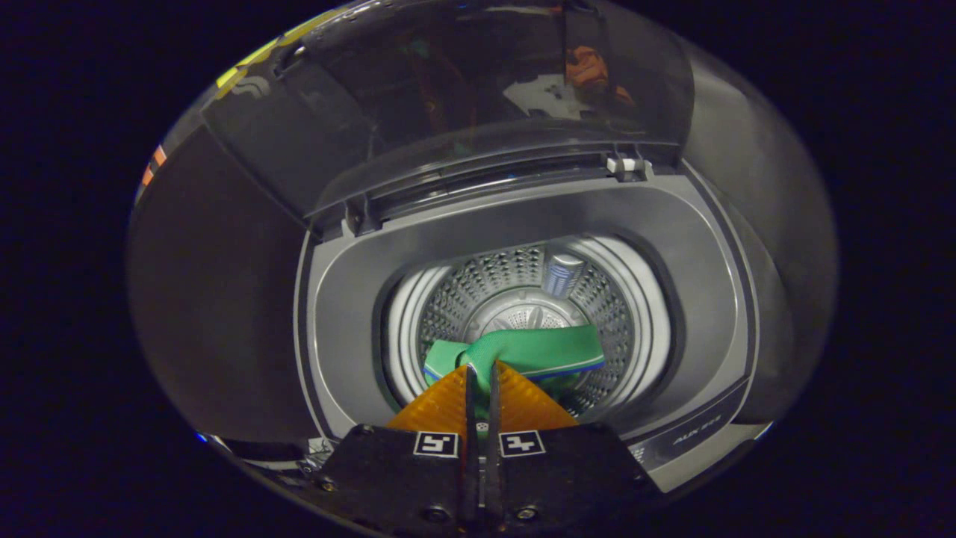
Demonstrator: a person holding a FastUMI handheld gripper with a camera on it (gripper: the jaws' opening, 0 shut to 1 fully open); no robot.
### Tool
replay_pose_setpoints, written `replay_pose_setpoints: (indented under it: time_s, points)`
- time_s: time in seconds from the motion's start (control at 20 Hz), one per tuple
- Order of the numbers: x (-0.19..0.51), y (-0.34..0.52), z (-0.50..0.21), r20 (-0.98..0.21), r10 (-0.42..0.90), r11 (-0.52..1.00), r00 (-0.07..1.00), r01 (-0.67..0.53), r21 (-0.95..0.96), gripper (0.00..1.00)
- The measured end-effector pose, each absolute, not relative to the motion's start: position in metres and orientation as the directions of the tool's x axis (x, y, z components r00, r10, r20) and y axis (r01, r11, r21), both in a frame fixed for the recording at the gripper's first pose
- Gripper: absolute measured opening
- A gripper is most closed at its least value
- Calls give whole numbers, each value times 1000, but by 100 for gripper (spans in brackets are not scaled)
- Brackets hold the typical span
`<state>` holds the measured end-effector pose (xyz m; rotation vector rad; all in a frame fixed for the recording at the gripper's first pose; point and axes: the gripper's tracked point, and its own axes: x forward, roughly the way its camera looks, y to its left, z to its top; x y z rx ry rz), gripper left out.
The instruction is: Put the clothes into the washing machine and then close the washing machine lid.
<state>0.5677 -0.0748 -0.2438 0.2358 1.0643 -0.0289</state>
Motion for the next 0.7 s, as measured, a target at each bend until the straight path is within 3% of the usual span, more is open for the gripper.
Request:
replay_pose_setpoints:
  time_s: [0.55, 0.65, 0.7]
  points:
    - [559, -77, -261, -900, 35, 972, 435, 195, 132, 11]
    - [561, -82, -254, -890, 12, 973, 455, 199, 115, 18]
    - [563, -80, -254, -884, 6, 976, 467, 189, 106, 30]
